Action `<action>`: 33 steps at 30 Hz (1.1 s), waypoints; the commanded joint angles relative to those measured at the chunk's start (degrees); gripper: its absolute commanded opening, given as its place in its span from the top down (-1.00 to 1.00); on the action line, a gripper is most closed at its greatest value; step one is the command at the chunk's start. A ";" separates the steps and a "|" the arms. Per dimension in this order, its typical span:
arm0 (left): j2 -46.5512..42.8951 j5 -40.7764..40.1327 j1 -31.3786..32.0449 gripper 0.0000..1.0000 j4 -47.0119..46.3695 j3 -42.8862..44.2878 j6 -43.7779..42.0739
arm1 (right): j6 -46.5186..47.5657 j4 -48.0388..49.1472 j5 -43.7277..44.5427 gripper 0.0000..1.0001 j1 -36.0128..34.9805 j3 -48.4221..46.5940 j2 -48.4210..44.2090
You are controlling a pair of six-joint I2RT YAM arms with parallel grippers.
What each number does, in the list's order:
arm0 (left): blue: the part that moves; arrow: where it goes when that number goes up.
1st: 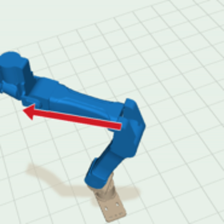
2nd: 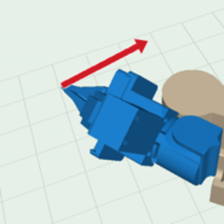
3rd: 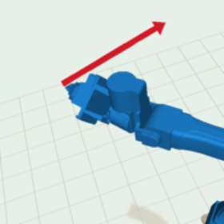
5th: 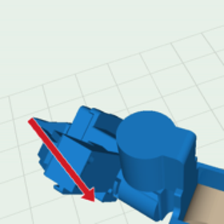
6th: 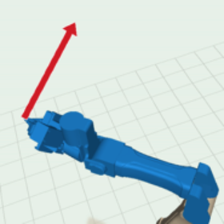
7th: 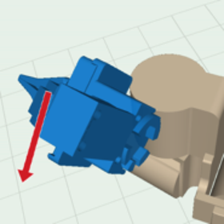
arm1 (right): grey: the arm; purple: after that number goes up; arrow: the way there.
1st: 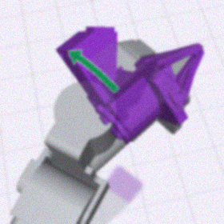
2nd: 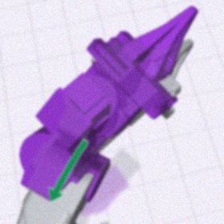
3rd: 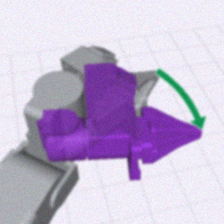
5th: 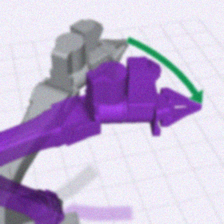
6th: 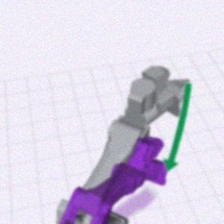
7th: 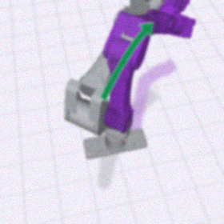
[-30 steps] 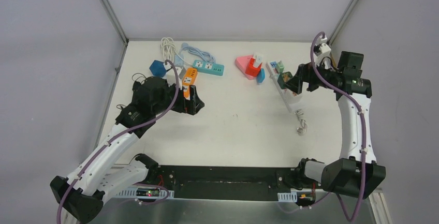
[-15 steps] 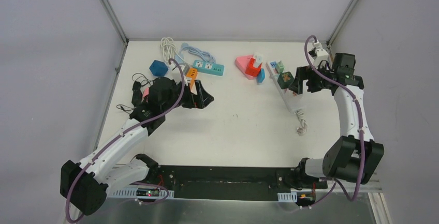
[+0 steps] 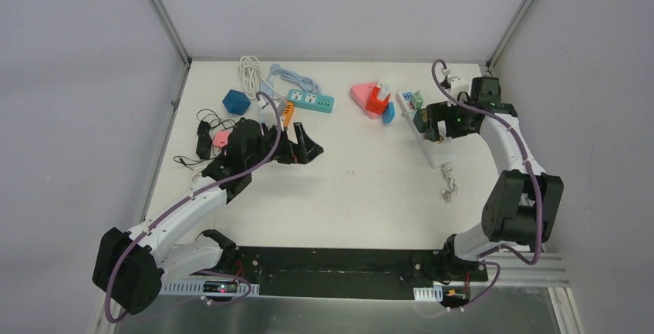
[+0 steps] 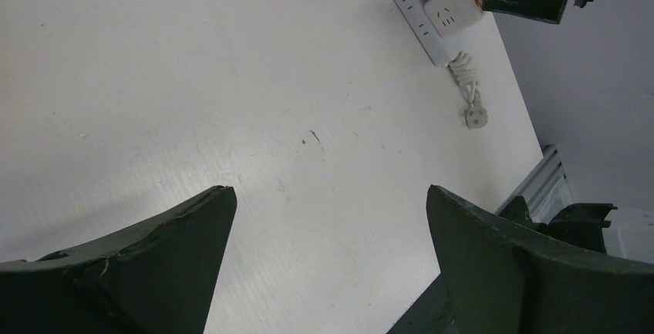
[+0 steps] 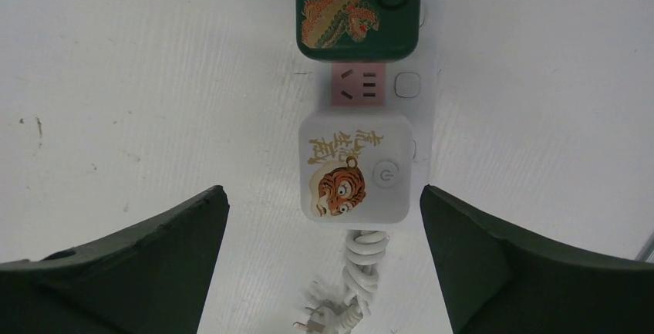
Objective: Pull the plug off the socket
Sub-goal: Move the socket to the center of the board.
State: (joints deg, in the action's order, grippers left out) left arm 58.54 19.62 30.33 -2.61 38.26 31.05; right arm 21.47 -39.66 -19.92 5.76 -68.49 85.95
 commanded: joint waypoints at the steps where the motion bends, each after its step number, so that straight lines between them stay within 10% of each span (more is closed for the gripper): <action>1: -1.35 0.60 0.17 -0.98 -4.24 -1.53 1.04 | -0.64 1.64 5.13 -1.00 -1.17 -2.47 2.42; 14: -2.73 0.51 0.17 -0.98 -3.76 -2.42 0.07 | -1.08 1.52 11.94 -0.86 -4.15 -7.19 12.41; 26: -5.29 0.23 0.17 -0.98 -1.60 -2.84 -1.10 | 0.82 -0.85 12.16 0.42 -4.77 -5.72 11.41; 33: -6.65 1.49 0.17 -0.97 -1.08 -3.37 -1.72 | 6.89 -4.26 7.01 0.59 -3.43 -0.92 4.54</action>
State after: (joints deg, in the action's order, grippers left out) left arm 53.65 19.64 30.33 -2.57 35.51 30.55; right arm 23.53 -39.68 -9.41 1.23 -70.83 97.03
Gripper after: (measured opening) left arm 0.990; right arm 0.614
